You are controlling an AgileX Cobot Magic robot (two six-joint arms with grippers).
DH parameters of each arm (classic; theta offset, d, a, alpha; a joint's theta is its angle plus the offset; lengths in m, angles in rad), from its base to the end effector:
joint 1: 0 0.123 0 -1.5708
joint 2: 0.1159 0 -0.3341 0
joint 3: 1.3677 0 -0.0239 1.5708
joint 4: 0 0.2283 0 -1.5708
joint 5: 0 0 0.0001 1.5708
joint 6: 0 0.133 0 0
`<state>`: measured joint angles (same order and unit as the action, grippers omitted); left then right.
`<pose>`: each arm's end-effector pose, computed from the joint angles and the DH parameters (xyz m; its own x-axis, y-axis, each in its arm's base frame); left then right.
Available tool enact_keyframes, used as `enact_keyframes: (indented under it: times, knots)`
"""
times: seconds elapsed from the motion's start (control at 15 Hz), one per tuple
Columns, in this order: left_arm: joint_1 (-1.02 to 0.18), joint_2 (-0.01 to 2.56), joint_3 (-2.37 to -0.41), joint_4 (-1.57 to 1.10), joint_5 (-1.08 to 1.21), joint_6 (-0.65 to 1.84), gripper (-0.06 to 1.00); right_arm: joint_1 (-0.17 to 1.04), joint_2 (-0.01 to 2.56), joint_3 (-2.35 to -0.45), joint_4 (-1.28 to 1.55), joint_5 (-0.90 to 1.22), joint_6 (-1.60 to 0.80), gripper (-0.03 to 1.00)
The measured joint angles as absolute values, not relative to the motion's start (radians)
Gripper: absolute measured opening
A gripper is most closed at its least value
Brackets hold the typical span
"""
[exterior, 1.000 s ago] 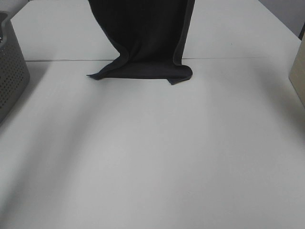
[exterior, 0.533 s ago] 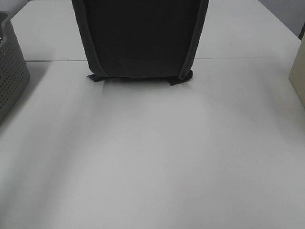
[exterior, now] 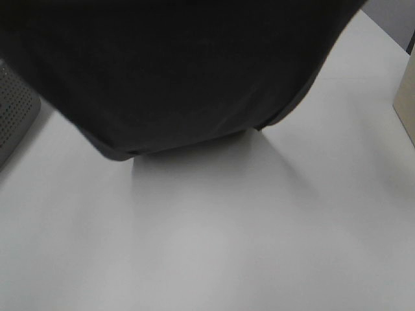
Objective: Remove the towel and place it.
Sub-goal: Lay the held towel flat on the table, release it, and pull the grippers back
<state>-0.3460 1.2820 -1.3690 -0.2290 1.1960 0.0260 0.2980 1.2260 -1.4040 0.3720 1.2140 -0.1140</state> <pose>0.2087 -0.1051 0.4049 -0.8224 0.2351 -0.5181 0.3888 0.8970 -0.2102 0.1907 0.1060 0.4314 -0.7734 -0.2165 -0.5959 -0.4555 0.8434 0.2848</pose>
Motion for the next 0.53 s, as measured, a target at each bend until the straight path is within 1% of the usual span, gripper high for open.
enact_keyframes:
  times: [0.13, 0.27, 0.53]
  knots:
    - [-0.346, 1.151, -1.200, -0.278, 1.181, 0.020, 0.00, 0.299, 1.115, -1.267, 0.411, 1.214, -0.108, 0.01]
    - [-0.346, 1.061, -1.079, -0.308, 1.169, 0.019, 0.00, 0.299, 1.034, -1.150, 0.440, 1.214, -0.082, 0.01]
    - [-0.346, 1.031, -0.913, -0.331, 1.158, 0.053, 0.00, 0.300, 0.974, -0.964, 0.470, 1.205, -0.057, 0.01]
